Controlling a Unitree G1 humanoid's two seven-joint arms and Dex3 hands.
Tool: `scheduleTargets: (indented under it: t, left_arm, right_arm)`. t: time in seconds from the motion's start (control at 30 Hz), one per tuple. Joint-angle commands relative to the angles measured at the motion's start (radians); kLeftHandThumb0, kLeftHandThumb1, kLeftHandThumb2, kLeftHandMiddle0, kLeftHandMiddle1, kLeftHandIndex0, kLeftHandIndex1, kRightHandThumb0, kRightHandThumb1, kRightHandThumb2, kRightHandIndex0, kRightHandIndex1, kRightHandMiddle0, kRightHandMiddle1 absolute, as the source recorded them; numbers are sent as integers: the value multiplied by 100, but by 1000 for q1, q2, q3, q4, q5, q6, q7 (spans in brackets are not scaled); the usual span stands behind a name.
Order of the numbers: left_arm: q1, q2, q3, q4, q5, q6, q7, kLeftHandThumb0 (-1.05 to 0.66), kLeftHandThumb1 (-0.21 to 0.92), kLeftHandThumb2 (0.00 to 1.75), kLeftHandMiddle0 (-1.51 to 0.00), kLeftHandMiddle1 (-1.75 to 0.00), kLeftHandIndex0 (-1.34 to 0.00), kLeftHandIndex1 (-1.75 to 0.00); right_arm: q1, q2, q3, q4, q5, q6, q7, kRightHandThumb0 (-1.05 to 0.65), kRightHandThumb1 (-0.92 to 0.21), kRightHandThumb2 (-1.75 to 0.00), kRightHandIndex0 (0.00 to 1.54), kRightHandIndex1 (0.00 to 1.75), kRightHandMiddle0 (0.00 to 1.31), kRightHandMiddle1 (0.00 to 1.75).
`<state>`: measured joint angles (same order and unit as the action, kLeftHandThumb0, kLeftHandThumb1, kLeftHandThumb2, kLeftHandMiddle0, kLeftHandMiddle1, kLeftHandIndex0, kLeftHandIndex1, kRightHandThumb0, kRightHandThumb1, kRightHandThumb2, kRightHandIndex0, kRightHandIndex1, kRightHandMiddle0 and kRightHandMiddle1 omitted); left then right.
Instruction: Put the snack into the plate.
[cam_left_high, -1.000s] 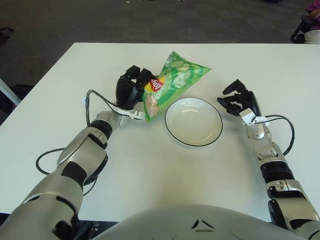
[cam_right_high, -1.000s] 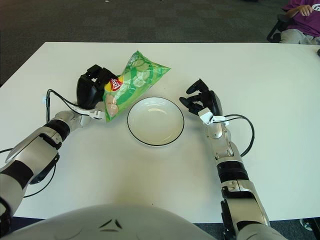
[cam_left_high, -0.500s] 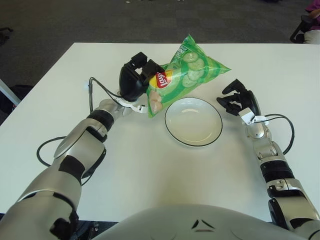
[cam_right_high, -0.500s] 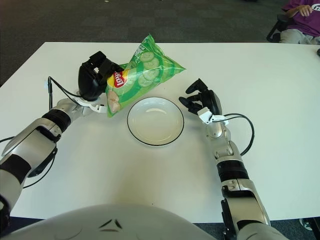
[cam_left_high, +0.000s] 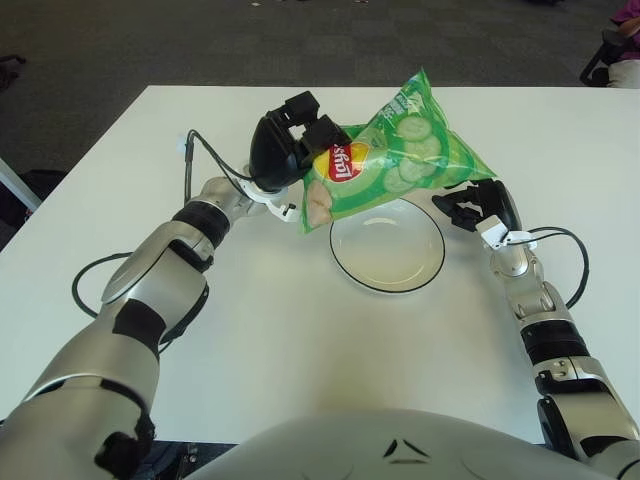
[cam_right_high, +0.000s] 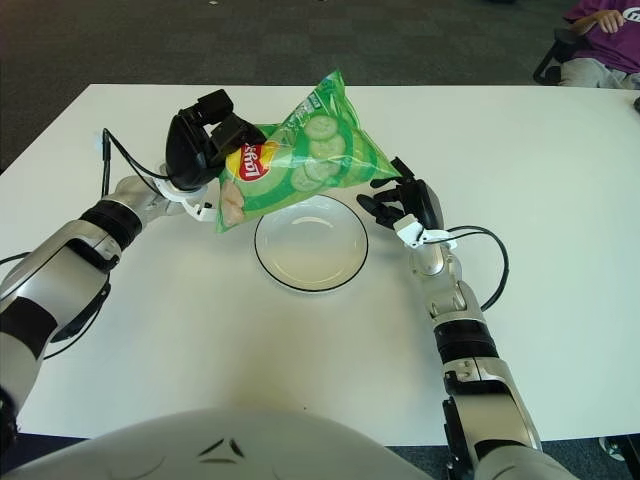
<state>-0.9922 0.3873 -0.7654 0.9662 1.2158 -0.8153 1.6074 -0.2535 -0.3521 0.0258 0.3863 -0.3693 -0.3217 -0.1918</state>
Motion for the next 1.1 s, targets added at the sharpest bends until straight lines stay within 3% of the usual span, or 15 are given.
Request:
scheduleTargets:
  t: [0.0, 0.2, 0.5, 0.77, 0.87, 0.93, 1.0, 1.07]
  left_arm:
    - [-56, -13, -51, 31, 25, -76, 1, -3, 92, 21, -100, -175, -73, -175]
    - [-77, -15, -131, 118, 79, -62, -26, -1, 92, 22, -100, -175, -73, -175]
    - [-88, -7, -156, 124, 59, -55, -163, 0, 92, 21, -98, -175, -73, -175]
    - [-70, 47, -99, 29, -74, -149, -606, -1, 92, 21, -90, -175, -66, -175]
    - [-50, 68, -80, -26, -92, -76, -775, -2, 92, 21, -79, -175, -58, -175]
    - [-31, 79, -75, -67, -86, -18, -852, -18, 92, 26, -67, -175, -50, -164]
    - [-12, 89, -66, -107, -85, 20, -915, -9, 92, 27, -57, -165, -44, -146]
    - [6, 96, -56, -144, -91, 45, -963, -4, 92, 30, -45, -155, -40, -146]
  right_arm:
    - [13, -16, 4, -1, -10, 18, 15, -35, -92, -41, 100, 32, 30, 162]
    - [19, -20, 5, -6, -12, 19, 16, -35, -92, -42, 100, 31, 30, 163]
    - [21, -25, 5, -3, -12, 12, 16, -35, -92, -42, 99, 30, 30, 163]
    - [23, -29, 5, -1, -12, 9, 16, -35, -92, -42, 99, 29, 30, 163]
    - [24, -30, 4, -1, -12, 7, 16, -35, -92, -42, 99, 28, 30, 163]
    - [24, -31, 4, -1, -12, 6, 16, -35, -92, -42, 99, 28, 30, 163]
    - [25, -32, 3, 0, -12, 6, 16, -35, -92, -42, 99, 28, 30, 163]
    - [26, -33, 3, 0, -12, 5, 16, -35, -92, -42, 99, 28, 30, 163]
